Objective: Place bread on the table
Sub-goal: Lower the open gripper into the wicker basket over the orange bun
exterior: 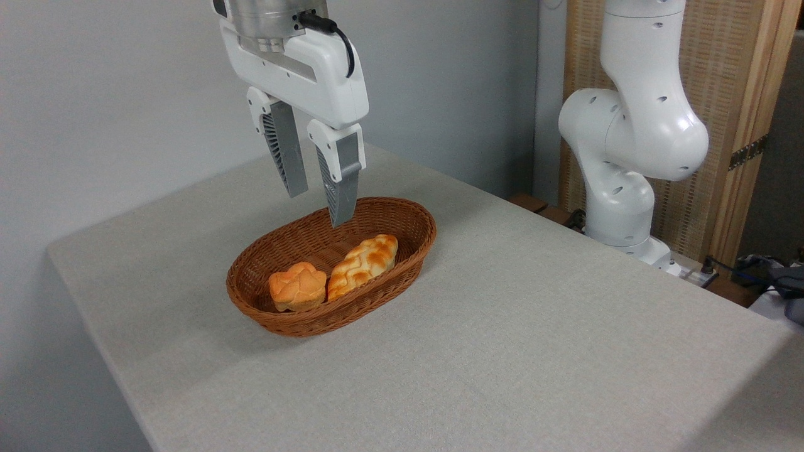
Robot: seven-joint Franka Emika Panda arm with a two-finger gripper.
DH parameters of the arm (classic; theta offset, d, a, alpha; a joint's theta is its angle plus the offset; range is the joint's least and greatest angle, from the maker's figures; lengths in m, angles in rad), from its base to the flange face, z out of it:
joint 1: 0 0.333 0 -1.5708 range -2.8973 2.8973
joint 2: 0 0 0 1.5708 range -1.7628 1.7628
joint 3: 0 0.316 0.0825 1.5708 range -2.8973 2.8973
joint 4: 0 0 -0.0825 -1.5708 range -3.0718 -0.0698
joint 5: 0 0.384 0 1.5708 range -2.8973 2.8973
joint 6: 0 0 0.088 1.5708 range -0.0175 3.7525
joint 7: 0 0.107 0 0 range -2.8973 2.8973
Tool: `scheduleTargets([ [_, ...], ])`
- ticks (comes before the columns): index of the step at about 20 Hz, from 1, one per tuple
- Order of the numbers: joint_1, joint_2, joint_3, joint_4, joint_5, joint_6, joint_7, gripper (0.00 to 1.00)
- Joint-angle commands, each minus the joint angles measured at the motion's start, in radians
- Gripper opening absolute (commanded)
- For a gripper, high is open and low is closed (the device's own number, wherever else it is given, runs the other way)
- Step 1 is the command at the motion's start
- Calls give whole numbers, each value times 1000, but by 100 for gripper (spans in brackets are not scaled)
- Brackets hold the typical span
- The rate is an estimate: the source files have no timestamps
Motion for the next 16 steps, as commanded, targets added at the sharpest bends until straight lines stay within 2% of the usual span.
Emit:
scheduleTargets([
  [1,4,-15,-64,-42,-18,3,9,100],
  [9,6,-19,-69,-53,-21,24,11,100],
  [12,3,-38,-111,-138,-24,143,9,100],
  [16,1,-38,-134,-213,-24,277,9,100],
])
